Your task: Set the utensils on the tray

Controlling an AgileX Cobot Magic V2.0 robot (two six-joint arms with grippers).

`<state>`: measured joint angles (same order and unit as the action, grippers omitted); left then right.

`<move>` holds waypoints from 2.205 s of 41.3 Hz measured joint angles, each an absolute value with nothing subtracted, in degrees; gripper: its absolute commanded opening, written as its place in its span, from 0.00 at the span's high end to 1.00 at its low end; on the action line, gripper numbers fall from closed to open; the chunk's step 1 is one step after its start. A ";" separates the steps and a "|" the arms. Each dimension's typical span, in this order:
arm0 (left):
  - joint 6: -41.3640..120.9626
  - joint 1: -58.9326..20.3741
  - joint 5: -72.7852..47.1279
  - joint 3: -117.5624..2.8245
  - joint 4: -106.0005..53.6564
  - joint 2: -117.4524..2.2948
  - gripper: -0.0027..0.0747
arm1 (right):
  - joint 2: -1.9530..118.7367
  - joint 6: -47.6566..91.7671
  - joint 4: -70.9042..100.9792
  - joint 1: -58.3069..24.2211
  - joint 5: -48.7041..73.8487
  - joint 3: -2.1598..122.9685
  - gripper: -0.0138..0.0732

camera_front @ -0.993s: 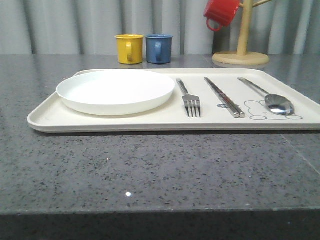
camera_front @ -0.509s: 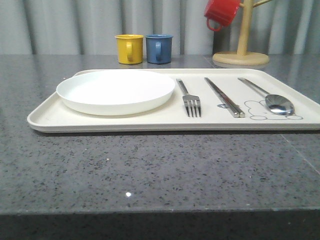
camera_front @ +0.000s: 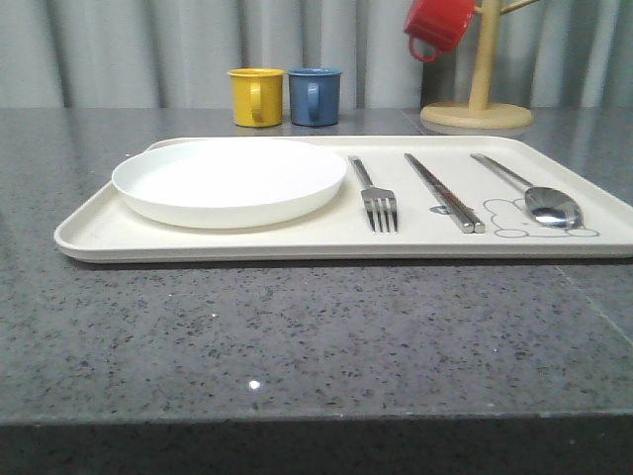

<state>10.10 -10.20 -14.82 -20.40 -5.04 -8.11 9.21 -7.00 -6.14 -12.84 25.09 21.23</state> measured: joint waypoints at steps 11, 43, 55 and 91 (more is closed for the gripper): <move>10.10 -7.35 -10.81 -11.86 -5.04 -2.65 0.99 | 9.21 -7.00 -6.14 -12.84 25.09 21.23 0.97; 10.10 -2.21 -4.85 0.33 -5.04 0.37 0.99 | 9.21 -7.00 -6.14 -12.84 25.05 21.21 0.97; 10.10 -2.21 -4.85 0.33 -5.04 0.37 0.99 | 9.21 -7.00 -6.14 -12.84 25.05 21.21 0.97; 10.10 -2.21 -4.85 0.33 -5.04 0.37 0.99 | 0.42 -6.97 -5.06 4.17 14.78 2.74 0.97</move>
